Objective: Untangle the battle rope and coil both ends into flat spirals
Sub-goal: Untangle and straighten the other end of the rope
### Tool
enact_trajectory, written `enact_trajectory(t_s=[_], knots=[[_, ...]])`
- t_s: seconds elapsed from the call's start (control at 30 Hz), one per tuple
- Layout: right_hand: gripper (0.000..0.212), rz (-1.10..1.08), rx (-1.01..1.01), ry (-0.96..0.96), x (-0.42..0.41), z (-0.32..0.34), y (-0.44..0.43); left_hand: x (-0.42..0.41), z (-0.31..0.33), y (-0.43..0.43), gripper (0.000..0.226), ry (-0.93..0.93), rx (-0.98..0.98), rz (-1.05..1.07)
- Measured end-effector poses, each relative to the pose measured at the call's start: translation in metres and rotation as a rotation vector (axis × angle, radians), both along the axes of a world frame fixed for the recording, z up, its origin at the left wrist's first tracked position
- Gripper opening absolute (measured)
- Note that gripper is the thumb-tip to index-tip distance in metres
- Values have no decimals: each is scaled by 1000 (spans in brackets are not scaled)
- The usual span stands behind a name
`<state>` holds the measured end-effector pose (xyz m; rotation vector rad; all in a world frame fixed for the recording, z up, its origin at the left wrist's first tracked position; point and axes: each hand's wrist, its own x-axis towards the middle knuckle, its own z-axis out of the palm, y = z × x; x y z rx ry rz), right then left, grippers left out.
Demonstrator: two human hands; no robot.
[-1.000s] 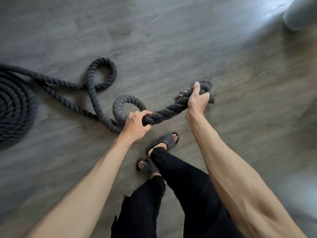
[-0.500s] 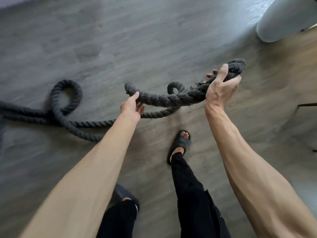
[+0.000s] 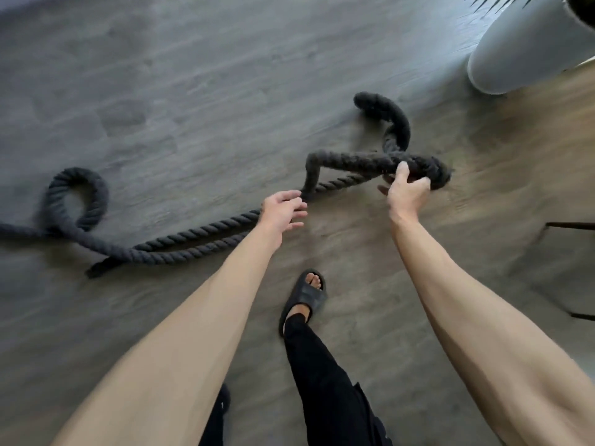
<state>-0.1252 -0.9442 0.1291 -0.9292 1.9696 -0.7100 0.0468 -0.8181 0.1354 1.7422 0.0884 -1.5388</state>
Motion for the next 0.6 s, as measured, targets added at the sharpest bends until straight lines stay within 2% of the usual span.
enact_trajectory(t_s=[0.1, 0.17, 0.3, 0.5, 0.6], knots=[[53, 152, 153, -80, 14, -46, 45, 18, -26, 37, 29, -59, 102, -73], [40, 293, 290, -123, 29, -71, 84, 39, -42, 68, 29, -106, 179, -96], [25, 594, 453, -55, 70, -105, 157, 87, -71, 133, 27, -150, 297, -102], [14, 900, 543, 18, 165, -141, 233, 163, -115, 221, 25, -143, 380, -54], [19, 977, 561, 93, 217, -160, 265, 201, -138, 261, 25, -116, 386, -43]])
